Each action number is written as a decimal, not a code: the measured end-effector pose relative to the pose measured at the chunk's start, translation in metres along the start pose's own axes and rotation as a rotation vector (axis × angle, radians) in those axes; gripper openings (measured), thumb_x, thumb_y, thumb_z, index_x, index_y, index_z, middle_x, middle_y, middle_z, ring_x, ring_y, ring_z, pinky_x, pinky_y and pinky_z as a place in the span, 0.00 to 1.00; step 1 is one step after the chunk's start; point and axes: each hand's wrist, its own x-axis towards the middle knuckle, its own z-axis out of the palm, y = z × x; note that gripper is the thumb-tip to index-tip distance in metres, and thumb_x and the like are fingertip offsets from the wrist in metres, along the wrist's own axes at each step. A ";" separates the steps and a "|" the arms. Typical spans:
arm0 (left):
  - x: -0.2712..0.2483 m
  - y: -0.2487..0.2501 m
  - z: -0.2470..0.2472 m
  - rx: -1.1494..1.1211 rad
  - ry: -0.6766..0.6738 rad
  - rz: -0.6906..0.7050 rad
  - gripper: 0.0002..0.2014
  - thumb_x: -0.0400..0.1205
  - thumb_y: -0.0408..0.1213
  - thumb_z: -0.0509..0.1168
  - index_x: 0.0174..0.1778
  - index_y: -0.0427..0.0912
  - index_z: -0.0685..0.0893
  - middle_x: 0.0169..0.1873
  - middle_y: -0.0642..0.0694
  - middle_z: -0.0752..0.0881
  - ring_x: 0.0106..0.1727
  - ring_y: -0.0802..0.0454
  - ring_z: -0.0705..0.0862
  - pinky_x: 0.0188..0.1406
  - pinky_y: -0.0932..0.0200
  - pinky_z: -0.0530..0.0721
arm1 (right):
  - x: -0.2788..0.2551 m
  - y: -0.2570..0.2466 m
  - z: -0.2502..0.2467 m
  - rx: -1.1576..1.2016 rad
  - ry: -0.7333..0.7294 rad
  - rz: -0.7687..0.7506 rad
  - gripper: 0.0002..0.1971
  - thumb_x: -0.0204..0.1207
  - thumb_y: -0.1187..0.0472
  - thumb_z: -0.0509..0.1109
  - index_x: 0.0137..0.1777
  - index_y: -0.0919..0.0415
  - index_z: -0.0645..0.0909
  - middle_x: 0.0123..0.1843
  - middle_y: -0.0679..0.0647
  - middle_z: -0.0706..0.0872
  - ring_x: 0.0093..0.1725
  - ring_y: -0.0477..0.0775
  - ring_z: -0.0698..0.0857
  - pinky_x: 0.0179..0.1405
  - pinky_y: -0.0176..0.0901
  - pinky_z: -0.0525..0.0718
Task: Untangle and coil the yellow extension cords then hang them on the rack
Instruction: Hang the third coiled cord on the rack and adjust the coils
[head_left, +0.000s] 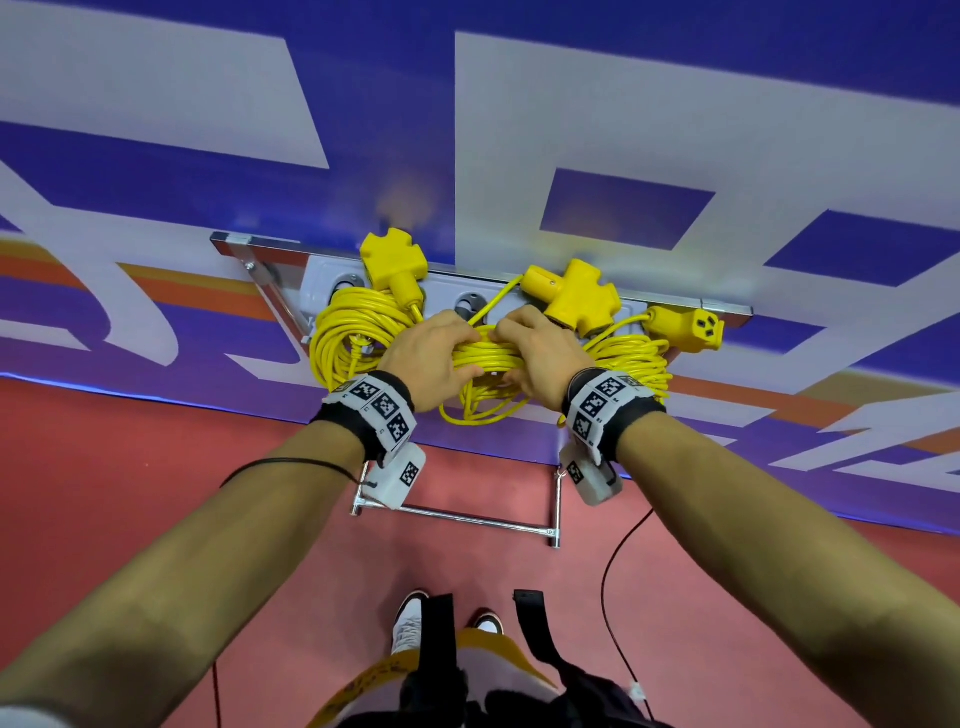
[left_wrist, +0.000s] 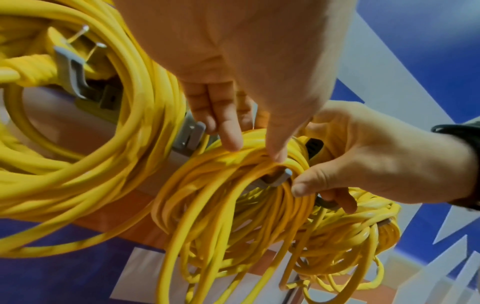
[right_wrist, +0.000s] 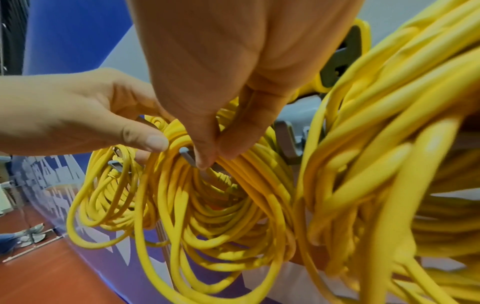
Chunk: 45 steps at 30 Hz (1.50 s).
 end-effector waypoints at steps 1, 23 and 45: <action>0.001 -0.001 0.001 -0.022 0.008 -0.005 0.23 0.73 0.45 0.80 0.62 0.40 0.87 0.56 0.41 0.85 0.60 0.40 0.84 0.58 0.48 0.81 | -0.002 0.001 0.002 0.005 0.017 -0.014 0.30 0.70 0.64 0.77 0.73 0.54 0.75 0.73 0.57 0.71 0.66 0.69 0.80 0.59 0.58 0.80; -0.027 0.034 0.015 0.264 -0.024 -0.011 0.33 0.72 0.58 0.77 0.69 0.49 0.74 0.62 0.46 0.79 0.64 0.42 0.81 0.60 0.42 0.78 | -0.049 0.011 0.028 -0.073 0.030 -0.077 0.45 0.70 0.57 0.77 0.84 0.45 0.58 0.87 0.53 0.51 0.69 0.74 0.79 0.55 0.64 0.85; -0.040 0.015 0.027 0.113 0.260 0.281 0.11 0.77 0.42 0.61 0.50 0.41 0.82 0.42 0.40 0.84 0.37 0.36 0.85 0.31 0.49 0.82 | -0.057 -0.005 0.029 -0.113 0.454 -0.236 0.15 0.79 0.52 0.60 0.44 0.62 0.82 0.41 0.60 0.82 0.37 0.64 0.84 0.20 0.42 0.71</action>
